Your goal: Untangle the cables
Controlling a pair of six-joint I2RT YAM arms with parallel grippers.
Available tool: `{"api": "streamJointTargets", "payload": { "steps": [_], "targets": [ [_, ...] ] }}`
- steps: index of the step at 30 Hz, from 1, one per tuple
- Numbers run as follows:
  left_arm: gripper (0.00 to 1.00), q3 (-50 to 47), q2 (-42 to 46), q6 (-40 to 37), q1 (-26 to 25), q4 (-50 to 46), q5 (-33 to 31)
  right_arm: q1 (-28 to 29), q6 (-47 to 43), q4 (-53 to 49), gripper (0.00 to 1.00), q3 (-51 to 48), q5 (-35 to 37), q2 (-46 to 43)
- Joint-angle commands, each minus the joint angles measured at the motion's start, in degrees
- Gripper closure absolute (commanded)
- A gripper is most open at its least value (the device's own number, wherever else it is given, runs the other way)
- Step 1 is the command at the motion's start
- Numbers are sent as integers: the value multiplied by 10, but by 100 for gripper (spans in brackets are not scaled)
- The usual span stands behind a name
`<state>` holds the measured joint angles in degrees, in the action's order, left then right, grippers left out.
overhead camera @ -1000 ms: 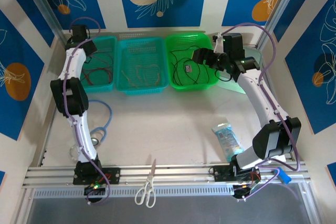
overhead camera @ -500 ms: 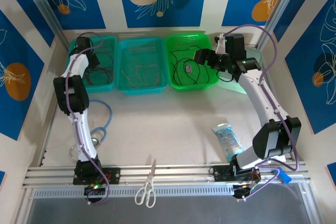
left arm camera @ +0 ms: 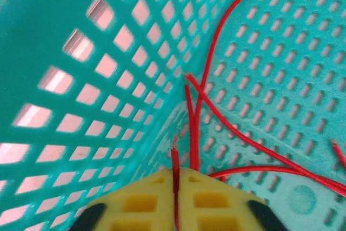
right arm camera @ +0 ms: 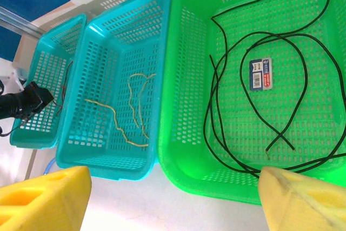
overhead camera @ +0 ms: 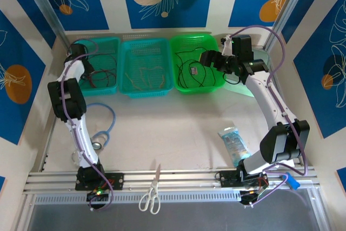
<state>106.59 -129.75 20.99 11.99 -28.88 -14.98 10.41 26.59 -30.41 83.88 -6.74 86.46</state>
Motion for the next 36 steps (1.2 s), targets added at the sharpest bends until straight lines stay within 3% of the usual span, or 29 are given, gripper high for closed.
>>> {"api": "streamJointTargets", "payload": {
  "steps": [1,5,12,16,17,20,23,27,29,36],
  "targets": [
    [44,-9,44,12,-2,22,34,-2,7,8,19,12,-17,1],
    [1,-32,79,5,-13,52,30,-4,2,9,18,6,-9,-12],
    [0,-79,154,-47,-48,112,-9,-19,4,-8,17,0,-11,-32],
    [0,-127,208,-47,-66,164,26,-29,-3,10,15,-33,7,-64],
    [0,-144,226,-48,-70,178,46,-34,-4,17,2,-47,16,-74],
    [0,-224,291,-48,-83,231,102,-52,2,46,1,-101,39,-111],
    [0,-330,366,-59,-103,299,159,-66,1,116,1,-189,75,-154],
    [0,-465,460,-120,-131,370,205,-53,-66,291,1,-355,160,-206],
    [0,-540,503,-137,-140,408,194,-42,-105,380,1,-430,216,-223],
    [0,-722,599,-177,-144,504,152,-54,-142,535,1,-554,276,-208]
  ]
}}
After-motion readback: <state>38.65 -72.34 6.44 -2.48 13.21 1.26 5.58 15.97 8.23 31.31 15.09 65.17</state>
